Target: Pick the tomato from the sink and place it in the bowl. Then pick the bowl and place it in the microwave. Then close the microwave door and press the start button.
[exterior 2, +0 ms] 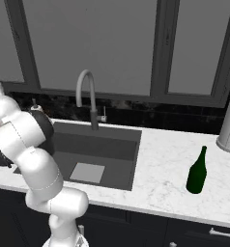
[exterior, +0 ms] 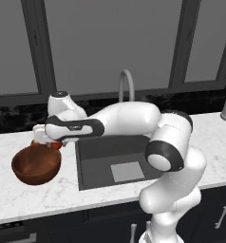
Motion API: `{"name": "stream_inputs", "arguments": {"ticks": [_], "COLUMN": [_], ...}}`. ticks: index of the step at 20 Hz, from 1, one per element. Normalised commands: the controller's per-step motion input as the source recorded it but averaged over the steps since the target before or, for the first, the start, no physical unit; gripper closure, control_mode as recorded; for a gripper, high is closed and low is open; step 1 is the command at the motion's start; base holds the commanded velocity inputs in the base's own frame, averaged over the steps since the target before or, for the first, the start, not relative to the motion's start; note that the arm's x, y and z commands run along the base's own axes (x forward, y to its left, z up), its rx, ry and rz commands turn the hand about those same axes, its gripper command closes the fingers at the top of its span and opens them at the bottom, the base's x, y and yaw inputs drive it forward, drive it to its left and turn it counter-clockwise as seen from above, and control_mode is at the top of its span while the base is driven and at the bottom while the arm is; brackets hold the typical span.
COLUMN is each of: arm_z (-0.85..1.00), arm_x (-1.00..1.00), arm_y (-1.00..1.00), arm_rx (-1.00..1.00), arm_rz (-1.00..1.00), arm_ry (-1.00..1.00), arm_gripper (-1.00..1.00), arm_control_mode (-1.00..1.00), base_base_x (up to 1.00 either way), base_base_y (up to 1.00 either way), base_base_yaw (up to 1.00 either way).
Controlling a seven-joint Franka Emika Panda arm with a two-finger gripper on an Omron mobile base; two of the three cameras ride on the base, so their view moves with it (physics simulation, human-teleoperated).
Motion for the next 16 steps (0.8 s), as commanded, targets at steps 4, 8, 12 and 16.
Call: {"name": "stream_inputs", "arguments": {"ticks": [4, 8, 12, 16], "arm_z": [-0.57, -0.10, -0.04, -0.25], "arm_x": [0.04, 0.00, 0.00, 0.00], "arm_y": [0.27, 0.44, 0.39, 0.19], "arm_rx": [0.04, 0.00, -0.04, -0.02], "arm_rz": [0.00, 0.00, 0.00, 0.00], "arm_ry": [0.00, 0.00, 0.00, 0.00], "arm_gripper": [1.00, 1.00, 1.00, 1.00], "arm_control_mode": [-1.00, -1.00, -1.00, -1.00], "base_base_x": [0.00, 0.00, 0.00, 0.00], "base_base_y": [0.00, 0.00, 0.00, 0.00], "base_base_yaw": [0.00, 0.00, 0.00, 0.00]}}
